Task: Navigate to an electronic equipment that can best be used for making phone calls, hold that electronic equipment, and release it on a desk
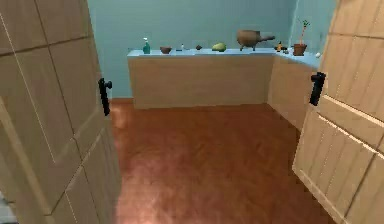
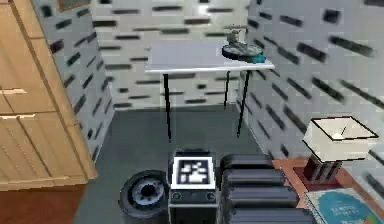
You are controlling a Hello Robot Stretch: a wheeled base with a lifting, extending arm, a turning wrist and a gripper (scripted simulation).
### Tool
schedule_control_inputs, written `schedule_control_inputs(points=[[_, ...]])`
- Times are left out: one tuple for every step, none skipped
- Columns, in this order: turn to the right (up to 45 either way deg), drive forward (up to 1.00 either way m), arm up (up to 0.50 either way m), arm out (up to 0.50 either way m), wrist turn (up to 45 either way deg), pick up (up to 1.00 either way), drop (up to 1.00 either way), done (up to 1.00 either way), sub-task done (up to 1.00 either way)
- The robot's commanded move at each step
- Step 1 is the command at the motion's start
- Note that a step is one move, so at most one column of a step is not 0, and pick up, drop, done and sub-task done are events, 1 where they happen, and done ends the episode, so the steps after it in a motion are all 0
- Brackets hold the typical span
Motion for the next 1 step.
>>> schedule_control_inputs(points=[[45.0,0.00,0.00,0.00,0.0,0.00,0.00,0.00,0.00]])
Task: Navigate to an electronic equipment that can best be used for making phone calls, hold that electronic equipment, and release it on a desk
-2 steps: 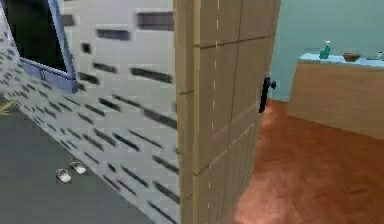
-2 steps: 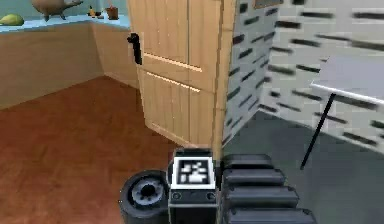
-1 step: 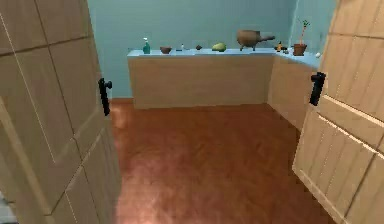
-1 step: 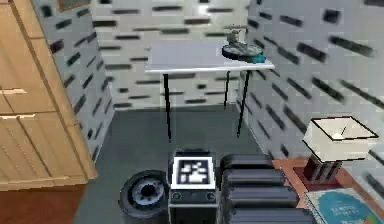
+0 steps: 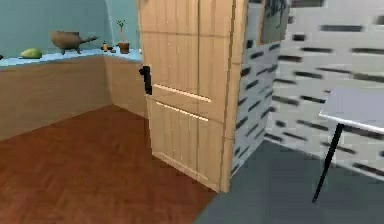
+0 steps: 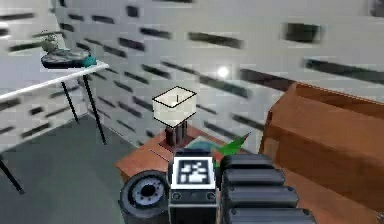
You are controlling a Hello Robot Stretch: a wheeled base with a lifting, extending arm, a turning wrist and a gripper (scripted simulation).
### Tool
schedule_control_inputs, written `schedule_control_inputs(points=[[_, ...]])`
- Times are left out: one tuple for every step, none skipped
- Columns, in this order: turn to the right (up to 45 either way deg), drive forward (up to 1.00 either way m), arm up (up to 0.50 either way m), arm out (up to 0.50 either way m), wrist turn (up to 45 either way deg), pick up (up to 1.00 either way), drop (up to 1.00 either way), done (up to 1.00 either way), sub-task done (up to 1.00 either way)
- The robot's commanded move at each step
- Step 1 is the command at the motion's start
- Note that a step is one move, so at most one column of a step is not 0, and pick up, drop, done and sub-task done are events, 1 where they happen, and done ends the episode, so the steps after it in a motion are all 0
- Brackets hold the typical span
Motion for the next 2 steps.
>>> schedule_control_inputs(points=[[33.0,0.00,0.00,0.00,0.0,0.00,0.00,0.00,0.00],[0.0,0.00,0.00,0.38,0.0,0.00,0.00,0.00,0.00]])
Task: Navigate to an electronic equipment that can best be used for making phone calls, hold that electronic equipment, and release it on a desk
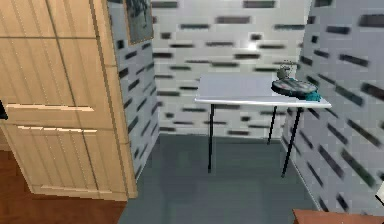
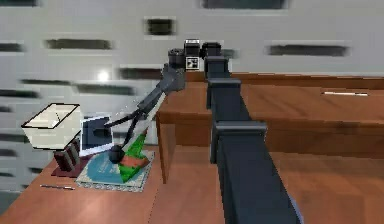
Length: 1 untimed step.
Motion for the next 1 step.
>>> schedule_control_inputs(points=[[0.0,0.00,0.00,0.00,45.0,0.00,0.00,0.00,0.00]])
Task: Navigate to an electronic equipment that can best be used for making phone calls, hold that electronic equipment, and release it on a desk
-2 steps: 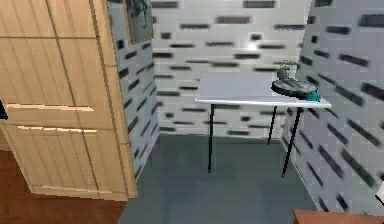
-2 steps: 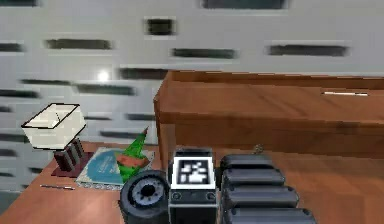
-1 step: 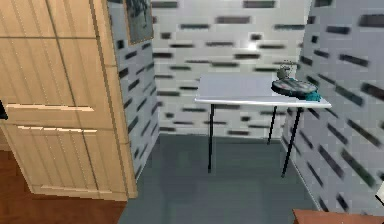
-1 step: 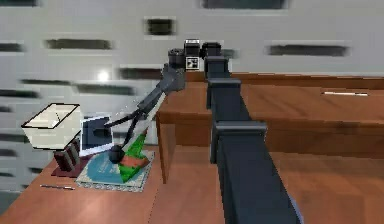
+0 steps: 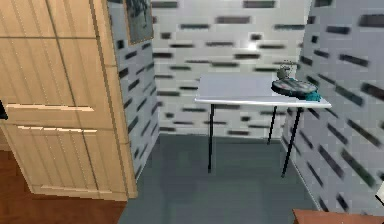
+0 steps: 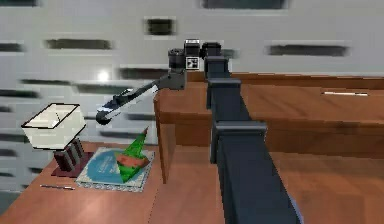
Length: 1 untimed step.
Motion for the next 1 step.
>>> schedule_control_inputs(points=[[0.0,0.00,0.00,0.00,45.0,0.00,0.00,0.00,0.00]])
